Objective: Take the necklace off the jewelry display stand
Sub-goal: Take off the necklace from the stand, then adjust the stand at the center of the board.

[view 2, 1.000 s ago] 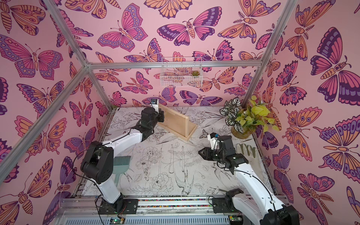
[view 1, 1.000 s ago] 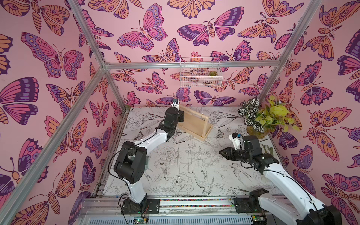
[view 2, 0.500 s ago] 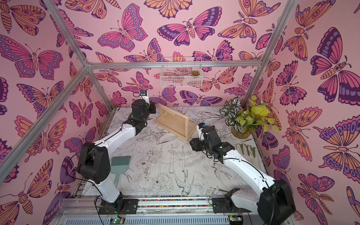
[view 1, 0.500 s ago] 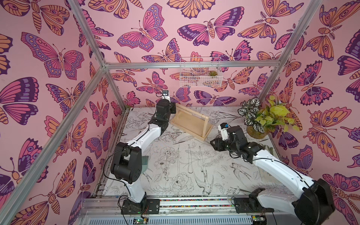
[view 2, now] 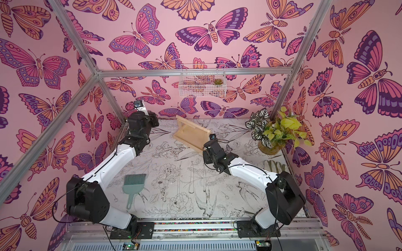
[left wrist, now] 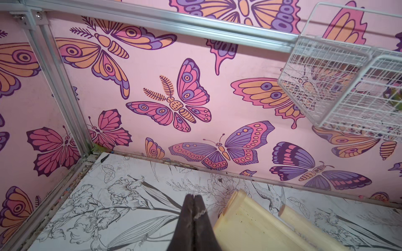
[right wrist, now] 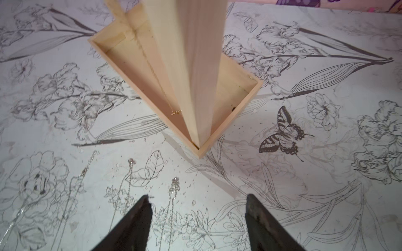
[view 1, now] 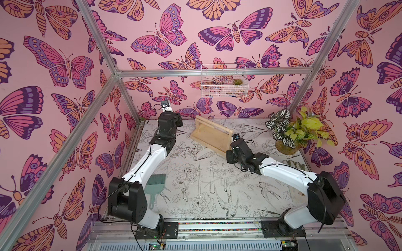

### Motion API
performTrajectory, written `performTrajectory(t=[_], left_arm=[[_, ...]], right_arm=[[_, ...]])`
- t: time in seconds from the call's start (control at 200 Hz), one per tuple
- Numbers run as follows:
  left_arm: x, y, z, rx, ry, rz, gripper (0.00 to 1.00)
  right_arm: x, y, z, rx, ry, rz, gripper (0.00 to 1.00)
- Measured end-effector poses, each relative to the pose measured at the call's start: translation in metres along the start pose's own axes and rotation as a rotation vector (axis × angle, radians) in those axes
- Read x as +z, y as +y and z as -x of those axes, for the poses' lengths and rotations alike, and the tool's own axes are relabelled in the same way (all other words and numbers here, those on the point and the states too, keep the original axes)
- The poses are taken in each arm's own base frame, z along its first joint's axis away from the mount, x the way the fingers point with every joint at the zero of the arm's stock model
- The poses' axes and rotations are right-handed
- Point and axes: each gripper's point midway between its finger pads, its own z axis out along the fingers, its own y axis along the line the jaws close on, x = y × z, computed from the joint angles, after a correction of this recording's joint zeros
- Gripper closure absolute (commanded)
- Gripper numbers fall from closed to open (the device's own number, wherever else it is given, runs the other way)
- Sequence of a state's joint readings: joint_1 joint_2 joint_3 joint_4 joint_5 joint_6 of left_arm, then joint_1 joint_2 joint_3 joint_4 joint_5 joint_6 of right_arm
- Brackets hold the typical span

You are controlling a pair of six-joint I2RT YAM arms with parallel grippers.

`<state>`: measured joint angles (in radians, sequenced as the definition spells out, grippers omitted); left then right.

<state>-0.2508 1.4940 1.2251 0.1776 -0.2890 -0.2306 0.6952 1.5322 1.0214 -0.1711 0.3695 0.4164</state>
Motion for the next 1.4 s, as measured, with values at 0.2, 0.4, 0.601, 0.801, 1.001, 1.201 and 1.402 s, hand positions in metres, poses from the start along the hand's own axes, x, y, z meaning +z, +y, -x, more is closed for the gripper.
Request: performTrajectory(t=[0.2,0.4,0.601,0.801,1.001,1.201,1.402], left_arm=[[-0.015,0.002,-0.029,-0.037,0.077,-0.03,1.0],[-0.027,-0.002,-0.029,-0.063,0.097,-0.064,1.0],[-0.044,-0.008,-0.033,-0.088,0.106,-0.108,1.0],[-0.052,-0.011,-0.038,-0.087,0.125,-0.13,1.0],[-0.053,-0.012,-0.041,-0.086,0.133,-0.135,1.0],[-0.067,-0.012,-0.035,-0.087,0.122,-0.147,1.0],[-0.071,-0.016,-0.038,-0.084,0.126,-0.159,1.0]], right_arm=[[0.02,0.014,0.024,0.015,-0.09,-0.057,0.36],[0.029,0.025,0.037,0.026,-0.137,-0.114,0.36],[0.019,0.022,0.06,0.06,-0.205,-0.221,0.38],[0.011,0.01,0.058,0.094,-0.204,-0.323,0.37],[0.015,0.001,0.052,0.096,-0.198,-0.365,0.37],[0.034,-0.008,0.053,0.105,-0.174,-0.392,0.38],[0.044,-0.012,0.062,0.125,-0.176,-0.399,0.6]])
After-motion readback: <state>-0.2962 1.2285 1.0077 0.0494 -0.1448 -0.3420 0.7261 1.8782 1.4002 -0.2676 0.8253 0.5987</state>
